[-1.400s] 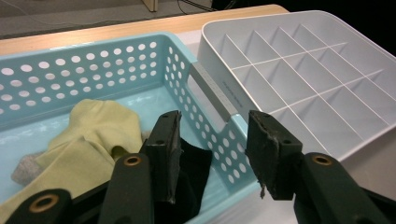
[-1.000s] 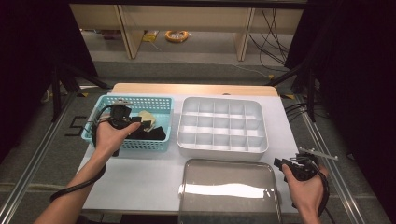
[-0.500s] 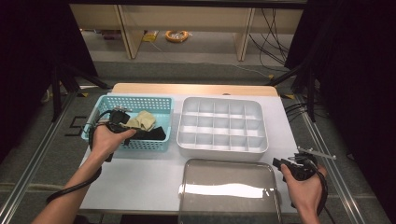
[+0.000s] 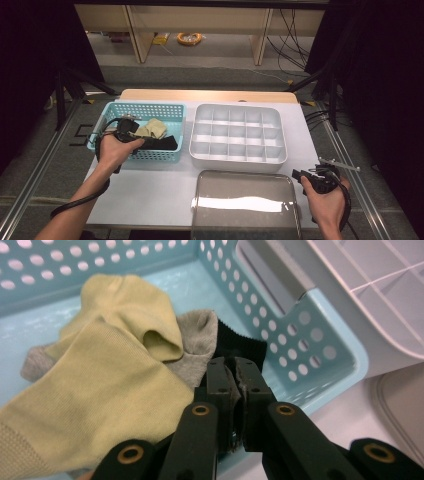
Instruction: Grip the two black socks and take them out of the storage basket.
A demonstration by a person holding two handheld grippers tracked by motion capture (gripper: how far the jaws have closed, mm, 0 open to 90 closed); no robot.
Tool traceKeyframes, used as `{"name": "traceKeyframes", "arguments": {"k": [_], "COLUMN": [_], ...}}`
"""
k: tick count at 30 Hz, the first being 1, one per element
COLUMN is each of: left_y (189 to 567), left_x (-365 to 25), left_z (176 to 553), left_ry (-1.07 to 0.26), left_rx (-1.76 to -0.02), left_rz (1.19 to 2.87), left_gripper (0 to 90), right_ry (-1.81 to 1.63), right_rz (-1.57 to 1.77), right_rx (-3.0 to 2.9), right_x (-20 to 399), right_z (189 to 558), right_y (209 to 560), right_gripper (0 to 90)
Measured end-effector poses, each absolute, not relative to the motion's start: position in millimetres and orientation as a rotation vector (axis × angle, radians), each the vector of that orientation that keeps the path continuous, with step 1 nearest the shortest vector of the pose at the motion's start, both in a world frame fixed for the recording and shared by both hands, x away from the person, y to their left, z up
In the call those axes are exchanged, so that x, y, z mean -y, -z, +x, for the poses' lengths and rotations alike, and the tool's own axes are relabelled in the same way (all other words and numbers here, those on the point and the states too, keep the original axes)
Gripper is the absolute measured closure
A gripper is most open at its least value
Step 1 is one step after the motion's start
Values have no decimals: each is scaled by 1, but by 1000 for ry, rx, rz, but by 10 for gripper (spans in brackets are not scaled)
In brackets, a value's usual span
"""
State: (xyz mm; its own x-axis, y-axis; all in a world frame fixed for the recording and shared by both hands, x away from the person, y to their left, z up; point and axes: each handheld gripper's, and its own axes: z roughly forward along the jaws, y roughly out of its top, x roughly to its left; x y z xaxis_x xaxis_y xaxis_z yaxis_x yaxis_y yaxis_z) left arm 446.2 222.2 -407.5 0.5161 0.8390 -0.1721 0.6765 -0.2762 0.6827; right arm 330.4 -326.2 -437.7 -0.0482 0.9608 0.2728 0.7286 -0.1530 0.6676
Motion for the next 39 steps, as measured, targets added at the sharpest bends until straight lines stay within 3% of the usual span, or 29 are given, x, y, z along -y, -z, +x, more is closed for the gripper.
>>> {"name": "traceKeyframes", "arguments": {"k": [16,39], "left_y": [385,368], "left_x": [-229,-242], "left_z": [435,417], "left_ry": [-404,-482], "left_rx": [-1118,-1046], "left_rz": [1785,1655], "left_gripper": [864,863], "right_ry": [-1009,-1044], "right_rz": [1909,1883], "right_rx": [-1796,-1802], "right_x": [325,325], "right_z": [330,332], "right_y": [439,440], "right_gripper": [639,635]}}
